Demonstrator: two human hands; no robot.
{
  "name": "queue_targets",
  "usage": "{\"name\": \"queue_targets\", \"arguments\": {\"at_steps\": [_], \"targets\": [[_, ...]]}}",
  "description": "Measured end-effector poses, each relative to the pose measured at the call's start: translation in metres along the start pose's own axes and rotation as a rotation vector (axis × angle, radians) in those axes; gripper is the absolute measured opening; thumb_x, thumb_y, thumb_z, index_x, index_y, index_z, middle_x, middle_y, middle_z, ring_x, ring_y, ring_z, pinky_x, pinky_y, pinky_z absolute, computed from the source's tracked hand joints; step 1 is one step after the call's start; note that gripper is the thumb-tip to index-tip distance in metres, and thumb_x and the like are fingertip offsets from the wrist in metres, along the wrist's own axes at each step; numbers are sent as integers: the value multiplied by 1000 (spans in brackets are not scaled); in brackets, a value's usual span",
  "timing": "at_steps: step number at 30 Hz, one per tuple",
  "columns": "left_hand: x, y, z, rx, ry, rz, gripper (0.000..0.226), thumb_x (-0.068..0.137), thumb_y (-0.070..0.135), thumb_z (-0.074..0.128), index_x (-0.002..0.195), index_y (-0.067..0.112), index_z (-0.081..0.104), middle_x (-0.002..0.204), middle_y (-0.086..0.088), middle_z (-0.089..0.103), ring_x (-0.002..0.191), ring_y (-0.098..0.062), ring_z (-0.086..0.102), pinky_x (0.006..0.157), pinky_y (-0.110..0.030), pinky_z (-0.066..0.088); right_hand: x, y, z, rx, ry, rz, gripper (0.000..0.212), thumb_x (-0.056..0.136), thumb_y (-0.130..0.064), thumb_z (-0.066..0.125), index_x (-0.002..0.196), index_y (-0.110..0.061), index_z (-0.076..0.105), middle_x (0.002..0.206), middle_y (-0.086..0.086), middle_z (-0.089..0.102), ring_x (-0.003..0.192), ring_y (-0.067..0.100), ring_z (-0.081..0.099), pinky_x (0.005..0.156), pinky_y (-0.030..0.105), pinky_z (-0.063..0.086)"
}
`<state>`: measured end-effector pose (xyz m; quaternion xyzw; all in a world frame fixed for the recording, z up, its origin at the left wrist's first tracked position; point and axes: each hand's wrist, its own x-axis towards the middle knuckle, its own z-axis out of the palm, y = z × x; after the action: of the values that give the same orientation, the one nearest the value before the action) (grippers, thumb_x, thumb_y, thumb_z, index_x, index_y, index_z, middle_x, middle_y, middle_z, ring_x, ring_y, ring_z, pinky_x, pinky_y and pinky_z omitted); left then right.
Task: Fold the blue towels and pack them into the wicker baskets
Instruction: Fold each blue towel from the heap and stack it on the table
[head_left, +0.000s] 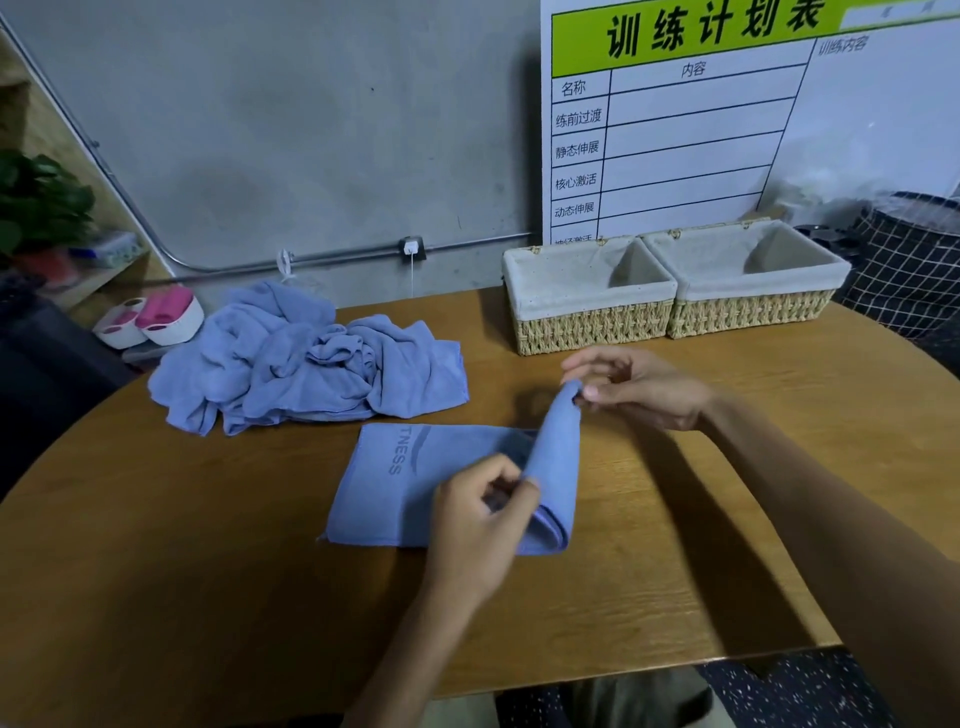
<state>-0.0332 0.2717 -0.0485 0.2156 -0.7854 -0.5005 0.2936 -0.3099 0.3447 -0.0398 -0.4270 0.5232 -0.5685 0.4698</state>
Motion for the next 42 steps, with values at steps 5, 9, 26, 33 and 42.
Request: {"name": "queue_targets", "arguments": {"at_steps": [5, 9, 26, 33, 42], "targets": [[-6, -9, -38, 32, 60, -58, 36, 94, 20, 65, 64, 7, 51, 49, 7, 36, 48, -7, 34, 53, -32, 29, 30, -17, 30, -301, 1, -60, 30, 84, -3, 74, 112, -9, 68, 98, 4, 71, 94, 14, 65, 91, 27, 52], [-13, -21, -52, 63, 84, -86, 36, 91, 31, 64, 65, 7, 55, 49, 6, 38, 48, -7, 36, 53, -31, 29, 46, -9, 50, -422, -136, 32, 34, 90, -9, 71, 124, -14, 65, 112, 1, 70, 105, 14, 64, 96, 26, 50], [-28, -41, -66, 537, 155, -244, 17, 85, 36, 69, 91, 37, 53, 82, 23, 64, 70, 1, 60, 55, -19, 41, 51, 32, 76, -447, -28, -3, 28, 88, -10, 75, 114, -17, 70, 93, 1, 63, 89, 8, 60, 81, 21, 48], [-28, -38, -40, 713, 34, 288, 17, 83, 36, 67, 99, 32, 65, 102, 12, 52, 96, -9, 53, 75, -30, 41, 38, 37, 75, -496, 21, -65, 36, 87, -12, 76, 121, -15, 66, 94, 0, 61, 87, 7, 56, 80, 18, 43], [-37, -51, -32, 739, -71, 265, 48, 65, 72, 67, 93, 35, 55, 108, 19, 48, 102, -6, 52, 90, -37, 40, 13, 35, 78, -491, -6, -22, 41, 86, -16, 78, 124, -24, 65, 95, 4, 59, 86, 10, 55, 78, 27, 42]]}}
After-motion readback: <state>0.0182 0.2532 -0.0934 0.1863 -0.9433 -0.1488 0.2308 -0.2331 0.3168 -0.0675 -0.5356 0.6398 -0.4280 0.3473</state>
